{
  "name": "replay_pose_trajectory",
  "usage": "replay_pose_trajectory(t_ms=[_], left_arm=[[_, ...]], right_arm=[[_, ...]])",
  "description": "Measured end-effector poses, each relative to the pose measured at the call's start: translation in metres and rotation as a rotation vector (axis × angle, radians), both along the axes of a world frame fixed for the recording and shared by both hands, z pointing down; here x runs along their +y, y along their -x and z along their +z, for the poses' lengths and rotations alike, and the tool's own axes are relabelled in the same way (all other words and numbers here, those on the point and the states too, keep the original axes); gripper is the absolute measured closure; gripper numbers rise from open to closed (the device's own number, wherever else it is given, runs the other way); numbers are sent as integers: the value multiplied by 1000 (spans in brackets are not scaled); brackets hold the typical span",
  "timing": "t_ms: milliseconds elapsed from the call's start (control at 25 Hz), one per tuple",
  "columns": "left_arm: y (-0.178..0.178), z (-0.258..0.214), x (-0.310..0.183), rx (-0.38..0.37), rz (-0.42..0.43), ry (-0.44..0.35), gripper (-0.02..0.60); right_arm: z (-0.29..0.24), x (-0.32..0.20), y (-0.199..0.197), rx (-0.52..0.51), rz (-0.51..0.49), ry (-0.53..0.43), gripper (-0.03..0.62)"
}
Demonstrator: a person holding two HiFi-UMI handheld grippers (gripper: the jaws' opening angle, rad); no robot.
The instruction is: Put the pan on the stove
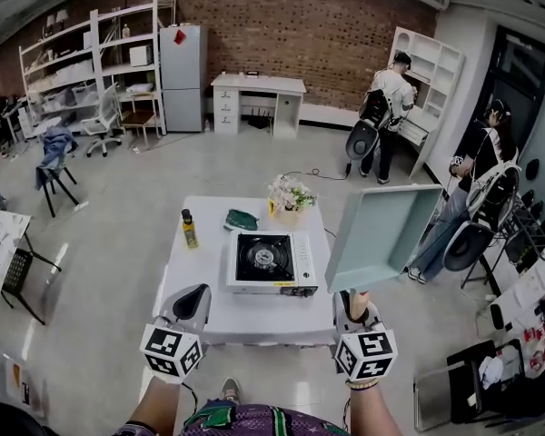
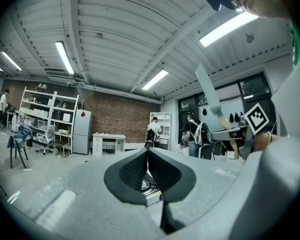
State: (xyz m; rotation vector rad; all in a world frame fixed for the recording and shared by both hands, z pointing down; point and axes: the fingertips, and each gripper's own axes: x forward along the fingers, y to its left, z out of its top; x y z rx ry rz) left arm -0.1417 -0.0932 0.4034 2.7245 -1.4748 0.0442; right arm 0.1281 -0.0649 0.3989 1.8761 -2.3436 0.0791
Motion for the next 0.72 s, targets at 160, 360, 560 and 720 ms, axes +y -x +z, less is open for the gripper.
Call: replay_pose_trajectory(t_ms=[160,360,560,720], left_arm=[[17,-5,-32,-1,-2,-1,563],[36,-12,-65,-2,-2,-3,563],[53,-4,-97,-16,-13,2,563],[65,-4,-119,-17,-9,5,563]], right_arm=[[-4,-31,16,-25,-5,-8,592],[-6,-63,31,-35,-5,6,592],[-4,-92,46,-42,-10,28,591],[-2,-112,55,-35,1,37,591]])
